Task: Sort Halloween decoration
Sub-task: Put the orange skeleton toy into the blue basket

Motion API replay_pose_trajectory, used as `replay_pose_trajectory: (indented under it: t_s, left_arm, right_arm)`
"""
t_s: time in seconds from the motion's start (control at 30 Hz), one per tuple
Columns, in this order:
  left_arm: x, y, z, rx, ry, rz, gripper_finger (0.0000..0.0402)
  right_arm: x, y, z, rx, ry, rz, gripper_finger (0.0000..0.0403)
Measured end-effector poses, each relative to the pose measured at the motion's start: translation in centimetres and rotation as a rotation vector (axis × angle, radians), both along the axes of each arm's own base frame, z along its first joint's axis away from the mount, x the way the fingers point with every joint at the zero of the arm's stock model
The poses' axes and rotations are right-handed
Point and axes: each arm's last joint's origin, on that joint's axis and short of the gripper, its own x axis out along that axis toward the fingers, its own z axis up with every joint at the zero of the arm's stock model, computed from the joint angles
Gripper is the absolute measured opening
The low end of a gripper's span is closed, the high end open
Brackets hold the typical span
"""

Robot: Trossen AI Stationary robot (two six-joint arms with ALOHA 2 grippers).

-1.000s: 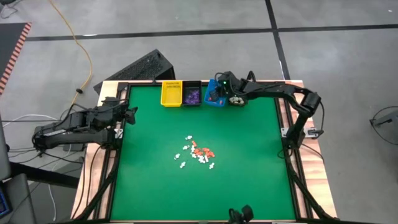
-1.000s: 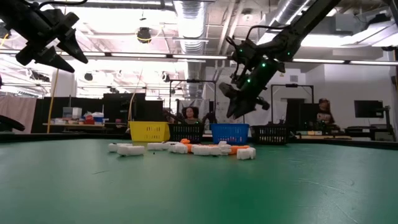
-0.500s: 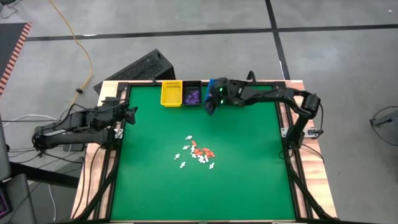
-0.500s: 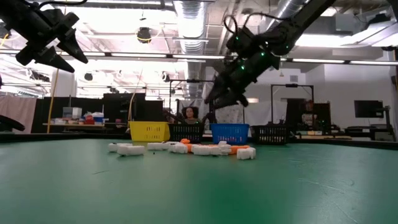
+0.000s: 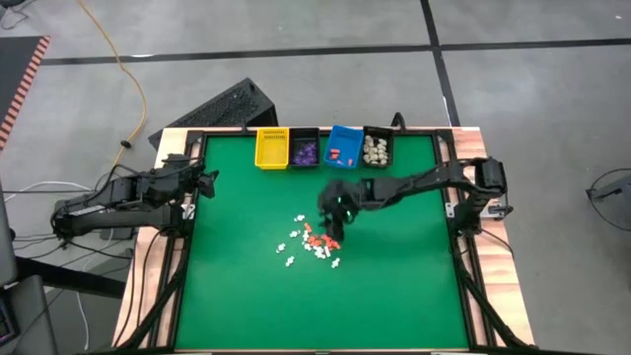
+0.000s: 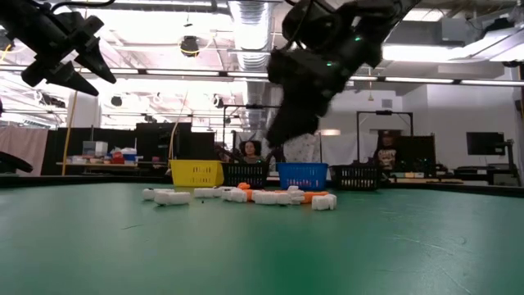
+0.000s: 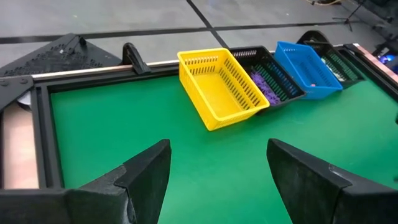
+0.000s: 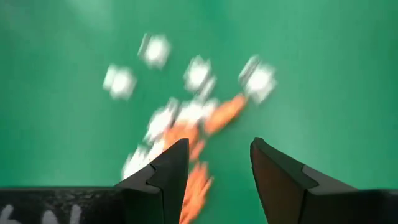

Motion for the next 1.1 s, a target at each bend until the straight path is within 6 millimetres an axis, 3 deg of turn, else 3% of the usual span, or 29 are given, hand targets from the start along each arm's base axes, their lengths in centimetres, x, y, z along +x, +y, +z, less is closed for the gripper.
replay_pose_trajectory:
  t_s: [0.2,0.37,0.5,1.1]
  left_arm:
    - [0.1,-0.1,0.0,-0.026,-0.006,-0.037,0.0256]
    - [0.1,-0.1,0.0,-0.028,-0.007,-0.040,0.0256]
    - [0.1,-0.1,0.0,-0.026,-0.007,-0.037,0.0256]
    - [0.0,-0.1,-0.2,-0.039,-0.001,-0.041,0.0256]
  right_arm:
    - [-2.2,3.9,-2.1,0.003,0.272,0.021,0.0196]
    - [-2.4,5.8,-2.2,-0.081,0.266,-0.010,0.0196]
    - [-2.0,6.0,-1.9,-0.073,0.219,-0.031,0.0196]
    - [-0.8,6.3,-4.6,0.031,0.257,-0.065,0.0196]
